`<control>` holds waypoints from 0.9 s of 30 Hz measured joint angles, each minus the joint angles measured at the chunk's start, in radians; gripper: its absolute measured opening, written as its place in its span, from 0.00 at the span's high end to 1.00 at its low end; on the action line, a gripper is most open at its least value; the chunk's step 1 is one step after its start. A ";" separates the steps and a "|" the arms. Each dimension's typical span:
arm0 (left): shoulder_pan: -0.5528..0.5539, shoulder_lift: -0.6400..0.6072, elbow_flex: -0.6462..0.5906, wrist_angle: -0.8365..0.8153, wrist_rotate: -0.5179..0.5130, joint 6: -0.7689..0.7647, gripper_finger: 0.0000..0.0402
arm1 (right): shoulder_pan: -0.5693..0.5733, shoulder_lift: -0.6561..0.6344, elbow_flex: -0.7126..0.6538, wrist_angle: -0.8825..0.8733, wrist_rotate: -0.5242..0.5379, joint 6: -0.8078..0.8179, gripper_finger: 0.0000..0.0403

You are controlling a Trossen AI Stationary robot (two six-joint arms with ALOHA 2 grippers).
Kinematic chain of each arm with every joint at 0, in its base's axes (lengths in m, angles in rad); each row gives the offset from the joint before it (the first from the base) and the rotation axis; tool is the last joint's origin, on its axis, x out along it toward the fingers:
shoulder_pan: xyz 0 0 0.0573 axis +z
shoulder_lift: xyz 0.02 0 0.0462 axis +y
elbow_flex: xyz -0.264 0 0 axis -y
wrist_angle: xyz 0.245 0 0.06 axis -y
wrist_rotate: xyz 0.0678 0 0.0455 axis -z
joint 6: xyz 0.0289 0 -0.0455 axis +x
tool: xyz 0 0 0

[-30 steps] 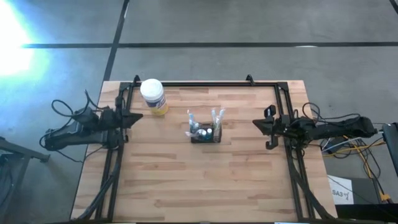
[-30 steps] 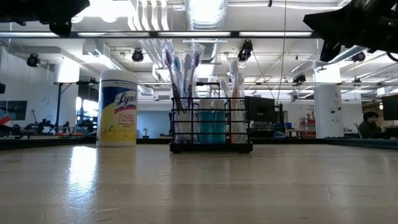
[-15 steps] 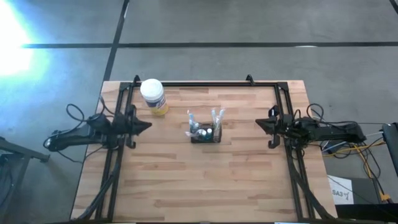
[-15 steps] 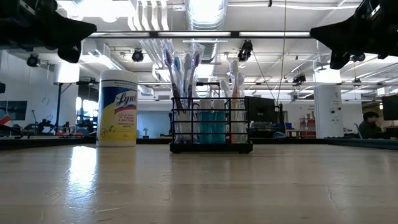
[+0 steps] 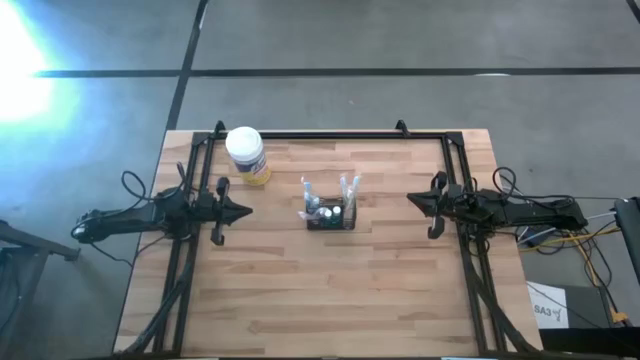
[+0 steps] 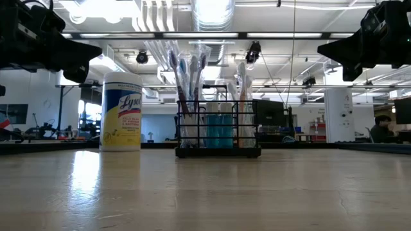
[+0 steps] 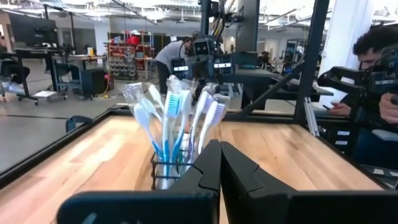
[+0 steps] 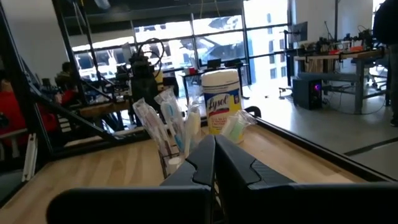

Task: Pick & Place toothbrushing station
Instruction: Return to Home Position

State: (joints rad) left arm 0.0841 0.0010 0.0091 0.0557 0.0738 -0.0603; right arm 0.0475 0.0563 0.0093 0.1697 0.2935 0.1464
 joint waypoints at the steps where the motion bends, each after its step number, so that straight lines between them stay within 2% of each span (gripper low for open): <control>1: 0.000 0.000 0.000 -0.005 0.000 -0.001 0.99 | 0.000 0.000 0.000 0.000 0.000 -0.001 0.98; 7: 0.000 0.000 0.000 -0.018 0.045 0.010 0.99 | 0.000 -0.002 0.000 0.001 0.050 -0.005 0.98; 14: 0.000 0.000 0.000 -0.025 0.045 0.029 0.99 | 0.000 -0.002 0.000 0.005 0.050 -0.008 0.98; 27: 0.000 0.000 -0.001 -0.025 0.092 0.031 0.99 | 0.000 -0.002 0.000 0.010 -0.006 0.004 0.98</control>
State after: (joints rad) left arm 0.0843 0.0013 0.0078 0.0307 0.1663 -0.0296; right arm 0.0475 0.0547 0.0093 0.1795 0.2879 0.1505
